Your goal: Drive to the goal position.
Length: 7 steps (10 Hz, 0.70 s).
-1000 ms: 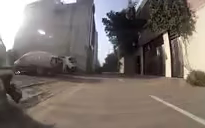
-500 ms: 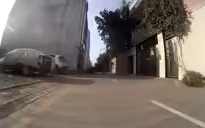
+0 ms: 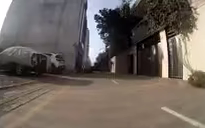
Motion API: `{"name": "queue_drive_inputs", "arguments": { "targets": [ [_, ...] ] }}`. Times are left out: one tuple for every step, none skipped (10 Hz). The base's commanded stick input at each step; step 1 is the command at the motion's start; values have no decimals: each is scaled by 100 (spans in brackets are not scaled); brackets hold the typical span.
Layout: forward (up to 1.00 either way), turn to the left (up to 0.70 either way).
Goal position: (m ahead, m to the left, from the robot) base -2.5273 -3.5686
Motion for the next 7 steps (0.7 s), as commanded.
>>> {"name": "queue_drive_inputs", "arguments": {
  "targets": [
    [85,0],
    [85,0],
    [85,0],
    [85,0],
    [85,0],
    [85,0],
    [85,0]
  ]
}}
